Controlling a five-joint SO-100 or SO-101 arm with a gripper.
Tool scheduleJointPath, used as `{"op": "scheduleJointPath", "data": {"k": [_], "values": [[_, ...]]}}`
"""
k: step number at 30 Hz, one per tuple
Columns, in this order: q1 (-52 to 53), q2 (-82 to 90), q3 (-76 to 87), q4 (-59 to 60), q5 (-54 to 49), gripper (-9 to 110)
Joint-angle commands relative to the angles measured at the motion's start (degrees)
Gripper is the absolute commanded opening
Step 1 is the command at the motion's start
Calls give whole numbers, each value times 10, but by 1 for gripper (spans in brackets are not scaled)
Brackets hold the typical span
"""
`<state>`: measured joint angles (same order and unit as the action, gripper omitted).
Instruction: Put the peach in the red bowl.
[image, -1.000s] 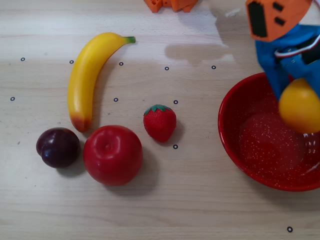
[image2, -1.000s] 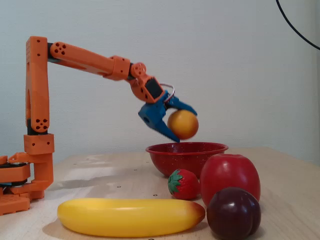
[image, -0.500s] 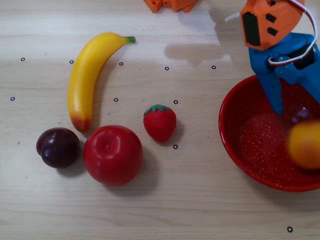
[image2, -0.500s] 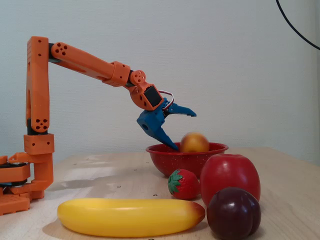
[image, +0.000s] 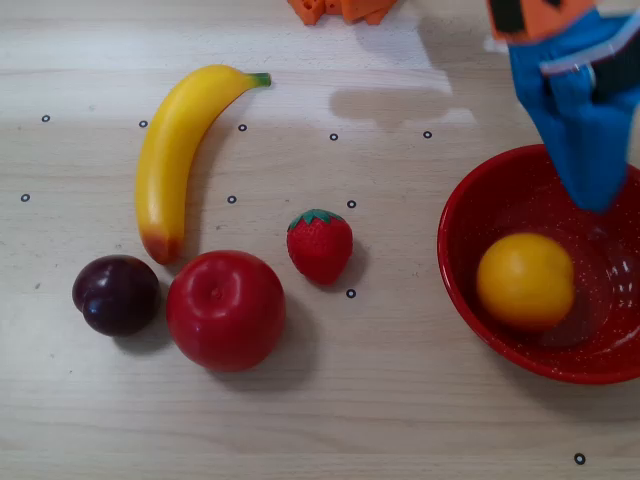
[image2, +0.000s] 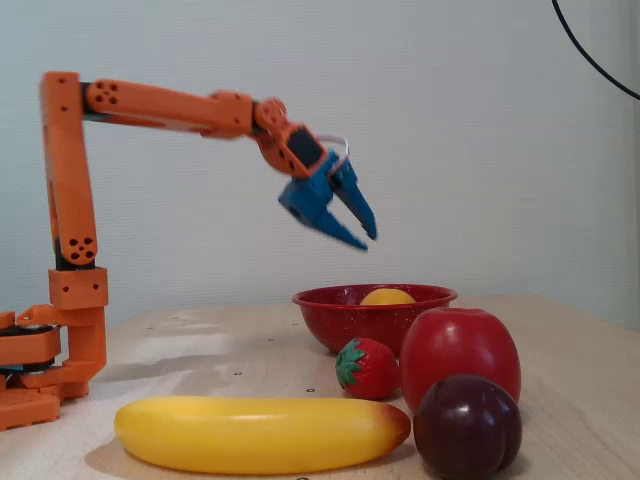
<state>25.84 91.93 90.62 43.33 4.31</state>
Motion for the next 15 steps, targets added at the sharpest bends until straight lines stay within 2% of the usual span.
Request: {"op": "scheduleJointPath", "data": {"k": [1,8,15], "values": [[-30,86,-44,21,-17,0],[-102,219,53,52,-31,0],[-170,425,278,15,-9,0]]}}
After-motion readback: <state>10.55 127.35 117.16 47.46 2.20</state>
